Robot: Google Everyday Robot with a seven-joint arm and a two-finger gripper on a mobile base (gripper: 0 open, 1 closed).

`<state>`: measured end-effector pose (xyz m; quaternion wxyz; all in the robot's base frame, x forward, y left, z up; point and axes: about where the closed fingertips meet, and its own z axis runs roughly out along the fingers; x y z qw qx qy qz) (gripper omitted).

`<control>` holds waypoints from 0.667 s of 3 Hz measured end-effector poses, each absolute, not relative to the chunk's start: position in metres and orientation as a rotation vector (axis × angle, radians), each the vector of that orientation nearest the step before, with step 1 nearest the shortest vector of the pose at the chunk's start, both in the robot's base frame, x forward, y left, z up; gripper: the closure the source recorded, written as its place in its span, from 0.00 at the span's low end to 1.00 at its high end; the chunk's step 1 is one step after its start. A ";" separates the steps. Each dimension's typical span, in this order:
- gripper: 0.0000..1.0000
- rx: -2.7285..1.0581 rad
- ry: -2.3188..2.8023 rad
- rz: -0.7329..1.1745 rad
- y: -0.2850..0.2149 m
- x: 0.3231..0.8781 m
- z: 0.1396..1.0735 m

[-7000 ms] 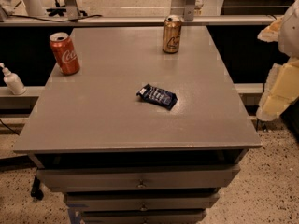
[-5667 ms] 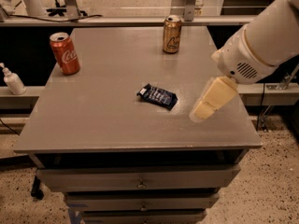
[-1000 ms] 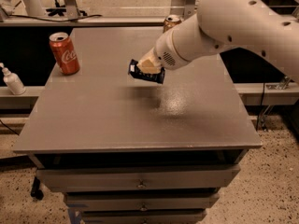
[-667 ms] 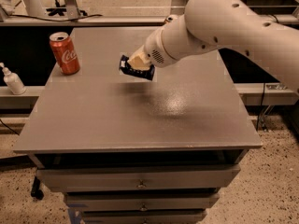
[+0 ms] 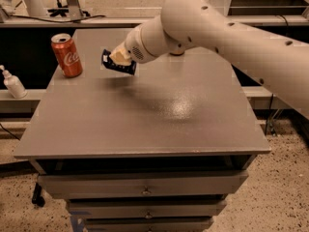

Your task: Move rxbar blueberry near coke can

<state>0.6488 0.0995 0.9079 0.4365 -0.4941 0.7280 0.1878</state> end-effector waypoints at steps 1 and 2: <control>1.00 -1.237 1.789 0.495 0.123 0.661 0.902; 1.00 -1.241 1.778 0.532 0.146 0.668 0.893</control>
Offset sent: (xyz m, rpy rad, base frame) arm 0.0287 0.0691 -0.0245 0.0661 0.0203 0.0598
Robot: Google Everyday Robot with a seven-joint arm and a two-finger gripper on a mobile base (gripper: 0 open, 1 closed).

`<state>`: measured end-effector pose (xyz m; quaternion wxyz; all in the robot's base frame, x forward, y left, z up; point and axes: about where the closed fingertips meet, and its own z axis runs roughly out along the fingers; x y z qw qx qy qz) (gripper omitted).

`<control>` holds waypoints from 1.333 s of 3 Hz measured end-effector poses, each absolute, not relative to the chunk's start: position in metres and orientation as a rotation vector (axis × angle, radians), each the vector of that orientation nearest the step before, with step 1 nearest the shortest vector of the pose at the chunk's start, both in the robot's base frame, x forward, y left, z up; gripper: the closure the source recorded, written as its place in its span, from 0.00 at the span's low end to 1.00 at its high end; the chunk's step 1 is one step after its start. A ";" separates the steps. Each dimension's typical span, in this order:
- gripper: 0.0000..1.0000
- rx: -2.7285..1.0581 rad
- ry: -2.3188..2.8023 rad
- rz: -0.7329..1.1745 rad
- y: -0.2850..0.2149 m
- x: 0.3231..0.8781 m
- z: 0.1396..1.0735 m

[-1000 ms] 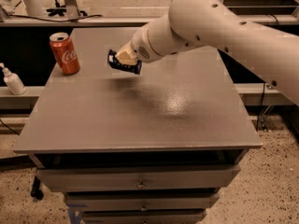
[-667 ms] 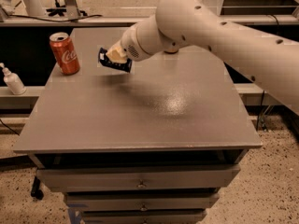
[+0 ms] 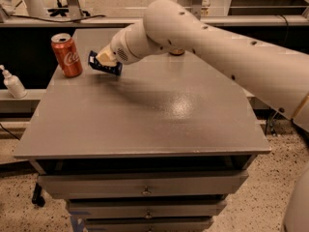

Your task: Move rxbar blueberry near coke can

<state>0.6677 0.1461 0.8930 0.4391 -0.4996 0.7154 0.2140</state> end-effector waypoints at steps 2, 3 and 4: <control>0.82 -1.261 1.778 0.599 0.174 0.668 0.878; 0.59 -1.265 1.781 0.616 0.181 0.667 0.873; 0.36 -1.265 1.781 0.631 0.185 0.666 0.871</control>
Offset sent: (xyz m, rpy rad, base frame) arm -0.0002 0.0371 -0.0238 0.0257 0.0646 0.0515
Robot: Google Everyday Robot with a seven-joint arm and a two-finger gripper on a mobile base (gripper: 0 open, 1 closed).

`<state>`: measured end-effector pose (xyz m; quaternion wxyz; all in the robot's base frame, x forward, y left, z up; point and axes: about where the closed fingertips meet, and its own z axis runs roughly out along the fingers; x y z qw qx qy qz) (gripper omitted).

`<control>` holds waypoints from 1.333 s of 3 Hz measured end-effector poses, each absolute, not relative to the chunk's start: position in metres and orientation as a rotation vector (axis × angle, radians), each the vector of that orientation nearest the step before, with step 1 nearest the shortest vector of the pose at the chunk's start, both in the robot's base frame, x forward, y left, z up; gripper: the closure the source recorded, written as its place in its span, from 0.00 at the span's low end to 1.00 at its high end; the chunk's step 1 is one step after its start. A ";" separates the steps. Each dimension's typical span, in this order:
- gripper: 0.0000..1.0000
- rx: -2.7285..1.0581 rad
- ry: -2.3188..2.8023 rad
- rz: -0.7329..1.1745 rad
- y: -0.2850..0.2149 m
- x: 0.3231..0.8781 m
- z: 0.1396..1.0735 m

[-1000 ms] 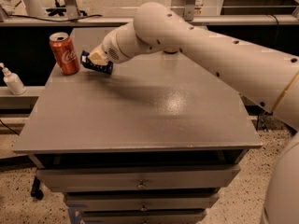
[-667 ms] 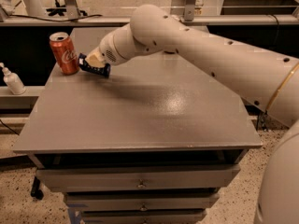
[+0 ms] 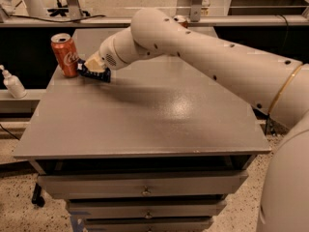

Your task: Move rxbar blueberry near coke can

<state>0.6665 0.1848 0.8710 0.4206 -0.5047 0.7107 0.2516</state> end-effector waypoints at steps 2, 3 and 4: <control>0.00 -1.250 1.783 0.643 0.182 0.663 0.870; 0.00 -1.215 1.801 0.624 0.158 0.661 0.873; 0.00 -1.166 1.795 0.660 0.122 0.652 0.874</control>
Offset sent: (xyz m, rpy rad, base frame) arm -0.0041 -0.0134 0.0018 0.0193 0.0048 -0.0237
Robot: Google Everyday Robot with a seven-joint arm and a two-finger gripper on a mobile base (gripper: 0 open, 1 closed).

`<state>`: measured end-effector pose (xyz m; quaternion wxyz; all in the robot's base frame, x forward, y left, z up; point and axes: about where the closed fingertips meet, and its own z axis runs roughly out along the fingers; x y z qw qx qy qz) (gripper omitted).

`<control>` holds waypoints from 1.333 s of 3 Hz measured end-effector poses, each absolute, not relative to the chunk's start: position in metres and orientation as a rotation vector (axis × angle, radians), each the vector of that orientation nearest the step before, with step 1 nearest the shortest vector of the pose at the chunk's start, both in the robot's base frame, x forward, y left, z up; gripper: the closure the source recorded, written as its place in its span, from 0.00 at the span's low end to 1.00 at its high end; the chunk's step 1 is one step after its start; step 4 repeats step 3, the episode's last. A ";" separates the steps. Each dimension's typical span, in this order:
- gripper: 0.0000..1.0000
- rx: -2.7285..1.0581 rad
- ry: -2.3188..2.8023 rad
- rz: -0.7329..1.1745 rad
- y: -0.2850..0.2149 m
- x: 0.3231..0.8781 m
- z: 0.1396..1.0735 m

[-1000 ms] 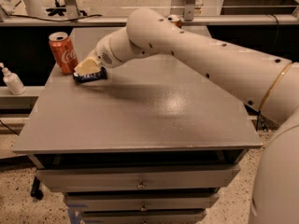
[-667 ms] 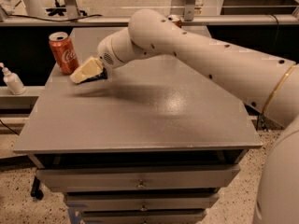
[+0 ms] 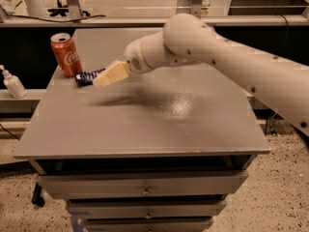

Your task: Move rxbar blueberry near coke can

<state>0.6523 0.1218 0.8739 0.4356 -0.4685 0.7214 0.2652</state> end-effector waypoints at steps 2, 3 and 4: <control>0.00 -1.055 1.708 0.695 0.000 0.635 0.889; 0.00 -1.041 1.711 0.677 -0.014 0.634 0.889; 0.00 -1.041 1.711 0.677 -0.014 0.634 0.889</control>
Offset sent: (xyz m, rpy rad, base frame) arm -0.0235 -0.2148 0.0293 0.1829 -0.1036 -0.1009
